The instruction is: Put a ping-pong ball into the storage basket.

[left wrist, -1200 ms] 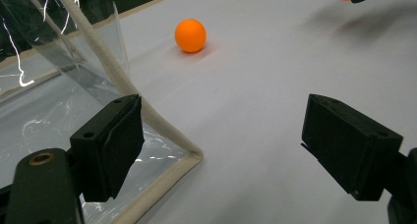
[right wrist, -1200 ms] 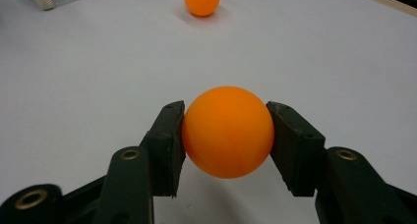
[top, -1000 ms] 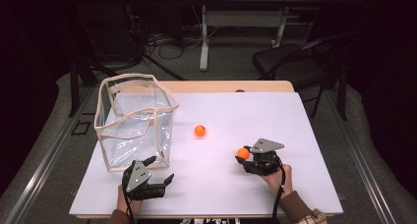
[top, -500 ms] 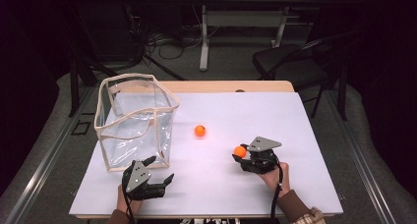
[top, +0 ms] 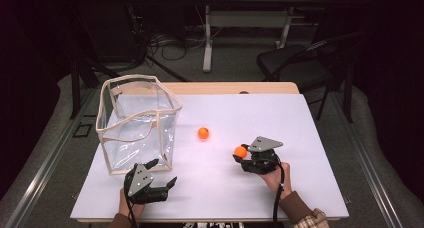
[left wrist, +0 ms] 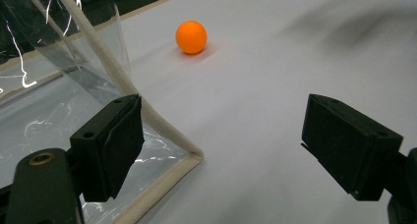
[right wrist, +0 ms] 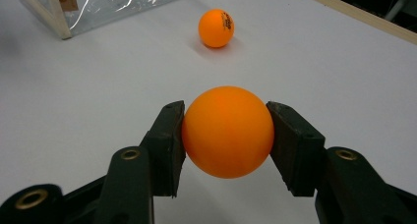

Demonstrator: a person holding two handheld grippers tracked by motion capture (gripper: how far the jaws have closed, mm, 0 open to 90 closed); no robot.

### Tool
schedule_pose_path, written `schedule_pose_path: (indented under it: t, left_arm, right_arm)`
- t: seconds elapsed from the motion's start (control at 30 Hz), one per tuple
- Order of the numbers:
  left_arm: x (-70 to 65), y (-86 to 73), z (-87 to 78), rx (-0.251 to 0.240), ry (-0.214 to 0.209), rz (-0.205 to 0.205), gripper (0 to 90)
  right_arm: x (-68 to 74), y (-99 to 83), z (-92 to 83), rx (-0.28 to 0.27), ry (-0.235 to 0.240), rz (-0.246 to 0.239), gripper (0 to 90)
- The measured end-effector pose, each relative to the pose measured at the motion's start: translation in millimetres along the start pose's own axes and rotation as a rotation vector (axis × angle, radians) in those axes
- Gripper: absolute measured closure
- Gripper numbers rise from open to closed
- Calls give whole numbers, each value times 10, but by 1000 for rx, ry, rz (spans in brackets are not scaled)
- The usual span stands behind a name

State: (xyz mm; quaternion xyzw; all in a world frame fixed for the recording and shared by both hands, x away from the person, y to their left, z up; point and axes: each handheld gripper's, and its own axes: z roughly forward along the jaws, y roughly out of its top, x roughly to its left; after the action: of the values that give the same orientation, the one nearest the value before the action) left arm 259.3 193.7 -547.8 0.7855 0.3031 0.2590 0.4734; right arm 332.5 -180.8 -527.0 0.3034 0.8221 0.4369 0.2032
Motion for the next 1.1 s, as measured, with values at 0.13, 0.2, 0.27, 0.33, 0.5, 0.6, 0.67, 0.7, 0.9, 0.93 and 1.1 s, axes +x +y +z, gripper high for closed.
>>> schedule_pose_path:
  t: [0.13,0.2,0.27,0.33,0.5,0.6,0.67,0.7,0.9,0.93,1.1]
  left_arm:
    - [-1,0,1,0,2,1,159]
    - [1,0,0,0,1,0,159]
    - [2,-1,-1,0,1,1,159]
    - [1,-1,0,0,1,1,159]
    - [-3,-1,-2,-2,1,0,159]
    - [-3,-1,0,0,1,3,159]
    - [-5,-1,4,1,1,2,159]
    - [-5,-2,5,2,2,2,159]
    - [-4,-3,5,2,3,1,159]
    - [-4,-3,4,0,4,2,159]
    - [-5,-3,1,0,3,3,159]
  right_arm:
    - [7,37,-4,-8,5,-5,502]
    - [10,54,1,-13,6,-3,502]
    - [15,74,4,-14,7,-1,502]
    - [20,92,11,-20,9,1,502]
    - [37,123,56,-16,21,2,502]
    - [48,145,80,-19,27,-4,502]
    - [60,163,89,-20,30,-2,502]
    - [64,172,94,-21,30,-7,502]
    - [57,229,117,-29,40,-10,502]
    - [56,241,121,-29,39,-11,502]
    - [50,291,142,-42,46,-3,502]
